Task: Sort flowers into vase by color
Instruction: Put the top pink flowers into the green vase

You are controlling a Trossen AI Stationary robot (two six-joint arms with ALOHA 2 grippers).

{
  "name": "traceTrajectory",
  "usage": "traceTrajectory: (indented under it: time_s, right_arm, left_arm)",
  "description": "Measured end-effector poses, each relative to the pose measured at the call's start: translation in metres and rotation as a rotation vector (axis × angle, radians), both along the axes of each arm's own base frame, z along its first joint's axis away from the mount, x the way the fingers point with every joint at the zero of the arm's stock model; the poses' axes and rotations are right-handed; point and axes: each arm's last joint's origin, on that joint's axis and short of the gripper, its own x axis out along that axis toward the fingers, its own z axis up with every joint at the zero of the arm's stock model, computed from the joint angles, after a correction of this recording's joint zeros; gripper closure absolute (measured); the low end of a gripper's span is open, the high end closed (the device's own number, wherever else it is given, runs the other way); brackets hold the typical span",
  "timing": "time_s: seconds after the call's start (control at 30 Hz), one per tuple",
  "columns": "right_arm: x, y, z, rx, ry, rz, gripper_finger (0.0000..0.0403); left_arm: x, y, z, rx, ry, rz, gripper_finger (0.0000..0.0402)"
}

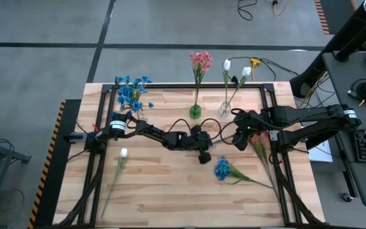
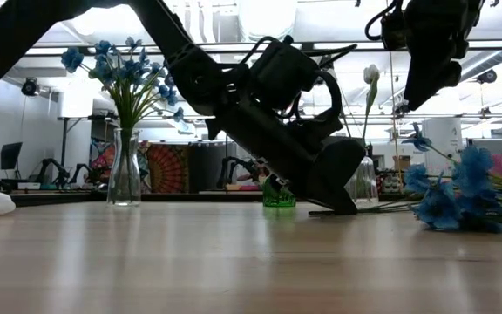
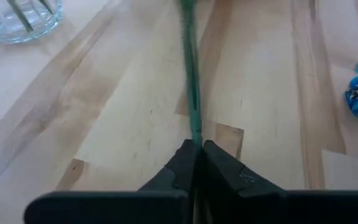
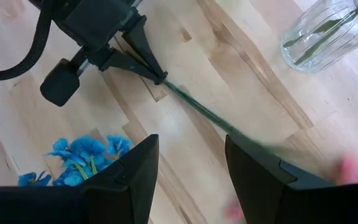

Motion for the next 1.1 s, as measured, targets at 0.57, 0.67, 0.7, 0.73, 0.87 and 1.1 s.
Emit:
traceTrajectory:
  time_s: [0.57,0.67,0.7,0.73,0.87,1.1]
  right_arm:
    - [-0.001,-0.001,0.001,-0.029,-0.008,-0.005,0.0225]
    - [-0.002,0.000,0.004,-0.034,-0.038,0.006,0.0225]
    - [-0.002,0.000,0.006,-0.035,-0.051,0.010,0.0225]
    - [-0.003,0.000,0.008,-0.037,-0.070,0.014,0.0225]
    - [-0.004,0.002,0.017,-0.056,-0.167,0.047,0.0225]
    - [-0.006,0.004,0.042,-0.147,-0.413,0.153,0.0225]
  left_arm:
    - [-0.009,0.008,0.028,0.050,0.005,0.121,0.0401]
    - [-0.017,0.009,0.037,0.073,-0.002,0.140,0.0401]
    - [-0.021,0.009,0.039,0.081,0.004,0.150,0.0401]
    - [-0.026,0.010,0.042,0.082,0.008,0.152,0.0401]
    - [-0.051,0.010,0.057,0.082,-0.006,0.161,0.0401]
    - [-0.096,0.006,0.089,0.099,-0.081,0.192,0.0402]
